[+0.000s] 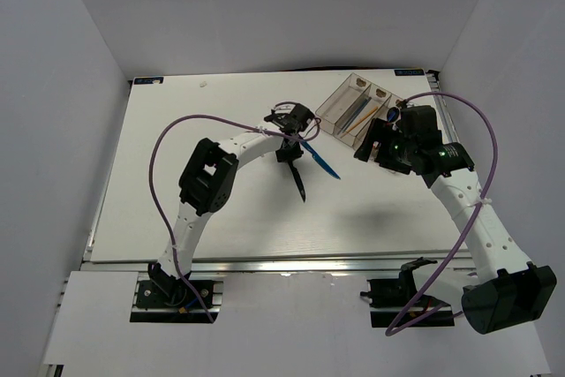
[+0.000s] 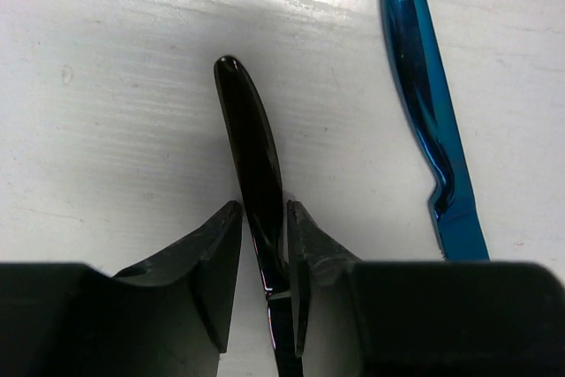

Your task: Sort the eating utensils into containers

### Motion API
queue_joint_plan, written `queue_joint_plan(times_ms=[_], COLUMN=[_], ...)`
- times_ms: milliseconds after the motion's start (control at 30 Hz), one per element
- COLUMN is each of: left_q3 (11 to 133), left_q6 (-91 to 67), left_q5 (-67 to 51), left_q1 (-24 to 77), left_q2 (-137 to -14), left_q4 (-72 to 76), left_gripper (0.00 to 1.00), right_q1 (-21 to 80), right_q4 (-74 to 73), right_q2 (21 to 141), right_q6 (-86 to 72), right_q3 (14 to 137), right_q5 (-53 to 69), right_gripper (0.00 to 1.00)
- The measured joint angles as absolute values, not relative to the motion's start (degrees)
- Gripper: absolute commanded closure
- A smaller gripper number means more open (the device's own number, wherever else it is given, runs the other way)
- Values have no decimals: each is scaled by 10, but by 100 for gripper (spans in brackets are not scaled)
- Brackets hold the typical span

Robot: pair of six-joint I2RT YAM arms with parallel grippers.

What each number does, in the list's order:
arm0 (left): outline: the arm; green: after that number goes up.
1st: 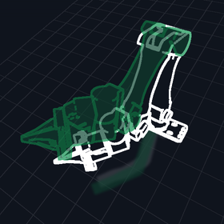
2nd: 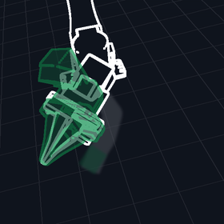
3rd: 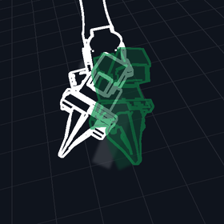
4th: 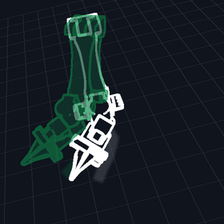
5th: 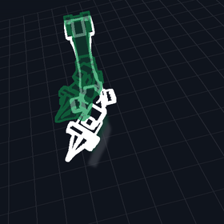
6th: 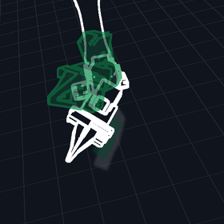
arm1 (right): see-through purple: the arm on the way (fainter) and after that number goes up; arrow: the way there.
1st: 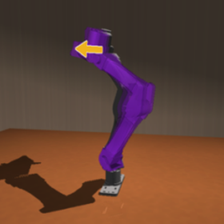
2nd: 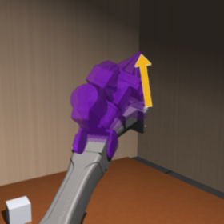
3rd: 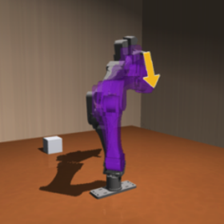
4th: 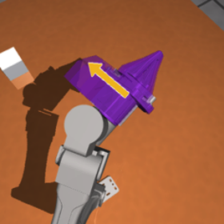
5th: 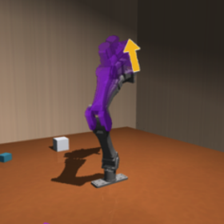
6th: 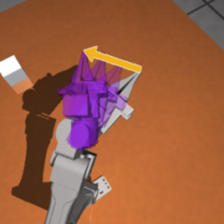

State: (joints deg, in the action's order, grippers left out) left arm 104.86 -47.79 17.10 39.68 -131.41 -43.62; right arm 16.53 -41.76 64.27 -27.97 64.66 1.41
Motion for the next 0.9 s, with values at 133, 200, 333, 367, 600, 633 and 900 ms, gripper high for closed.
queue_joint_plan(times_ms=[133, 200, 333, 367, 600, 633, 900], left_q3=[1050, 1053, 1066, 1070, 1105, 1109, 1153], left_q6=[-472, -469, -464, -463, -469, -470, -467], left_q5=[163, 162, 162, 162, 163, 162, 142], left_q1=[400, 402, 405, 405, 403, 403, 387], left_q2=[-1313, -1314, -1320, -1323, -1342, -1344, -1368], left_q4=[-451, -465, -499, -506, -541, -545, -584], left_gripper=[52, 53, 56, 58, 59, 59, 57], right_q1=[165, 165, 165, 165, 165, 165, 165], right_q4=[-415, -415, -413, -411, -398, -399, -389], right_q2=[645, 647, 647, 647, 647, 647, 647], right_q6=[-279, -279, -279, -279, -277, -276, -274], right_q3=[647, 647, 647, 646, 635, 635, 631], right_q5=[16, 16, 17, 17, 17, 17, 29], right_gripper=[11, 10, 11, 11, 11, 11, 11])
